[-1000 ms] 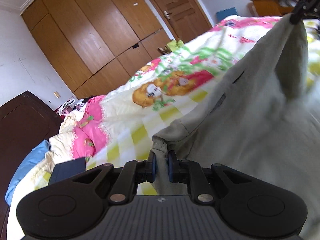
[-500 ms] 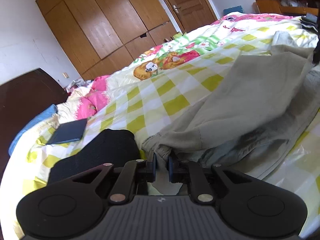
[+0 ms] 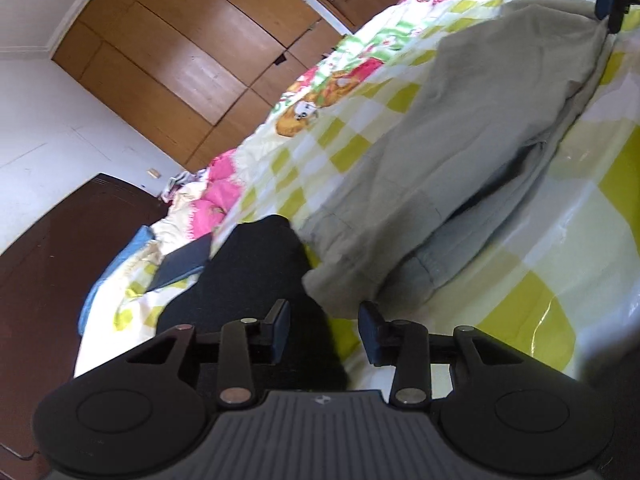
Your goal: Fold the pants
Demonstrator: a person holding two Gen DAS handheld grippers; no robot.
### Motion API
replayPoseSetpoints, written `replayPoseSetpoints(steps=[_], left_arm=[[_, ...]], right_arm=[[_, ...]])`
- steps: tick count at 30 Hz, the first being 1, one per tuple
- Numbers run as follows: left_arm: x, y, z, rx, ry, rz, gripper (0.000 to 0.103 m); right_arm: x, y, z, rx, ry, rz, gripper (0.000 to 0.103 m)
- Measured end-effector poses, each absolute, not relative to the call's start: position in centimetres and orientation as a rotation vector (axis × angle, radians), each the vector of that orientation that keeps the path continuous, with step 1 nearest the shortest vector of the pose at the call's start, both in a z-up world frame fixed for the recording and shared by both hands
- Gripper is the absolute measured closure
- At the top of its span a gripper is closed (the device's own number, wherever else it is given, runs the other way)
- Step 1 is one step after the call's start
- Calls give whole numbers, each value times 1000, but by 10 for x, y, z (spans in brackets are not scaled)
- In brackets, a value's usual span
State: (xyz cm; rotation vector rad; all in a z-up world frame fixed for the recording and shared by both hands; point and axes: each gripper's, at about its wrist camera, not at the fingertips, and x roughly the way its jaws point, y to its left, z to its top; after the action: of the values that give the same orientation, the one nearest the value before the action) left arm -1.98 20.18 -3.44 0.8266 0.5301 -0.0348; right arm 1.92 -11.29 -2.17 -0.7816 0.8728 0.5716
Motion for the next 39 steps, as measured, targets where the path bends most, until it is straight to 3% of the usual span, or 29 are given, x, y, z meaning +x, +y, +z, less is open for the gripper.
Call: replayPoseSetpoints(steps=[5, 12, 13, 15, 19, 26, 39], left_arm=[[-32, 199, -19, 770, 495, -32, 50], [-15, 175, -39, 997, 458, -144, 49], [-7, 176, -39, 987, 475, -151, 50], [8, 183, -36, 922, 547, -140, 67], [15, 201, -33, 754, 699, -183, 71], [-6, 206, -46, 749, 791, -153, 71], [-17, 195, -7, 750, 790, -131, 70]], right_arm=[[17, -108, -22, -755, 863, 583, 84], [20, -86, -18, -771, 810, 624, 83], [23, -83, -20, -779, 818, 619, 86], [27, -79, -21, -769, 850, 614, 86], [28, -80, -25, -743, 900, 613, 86], [14, -87, -23, -743, 892, 616, 83], [3, -126, 0, -591, 850, 544, 79]])
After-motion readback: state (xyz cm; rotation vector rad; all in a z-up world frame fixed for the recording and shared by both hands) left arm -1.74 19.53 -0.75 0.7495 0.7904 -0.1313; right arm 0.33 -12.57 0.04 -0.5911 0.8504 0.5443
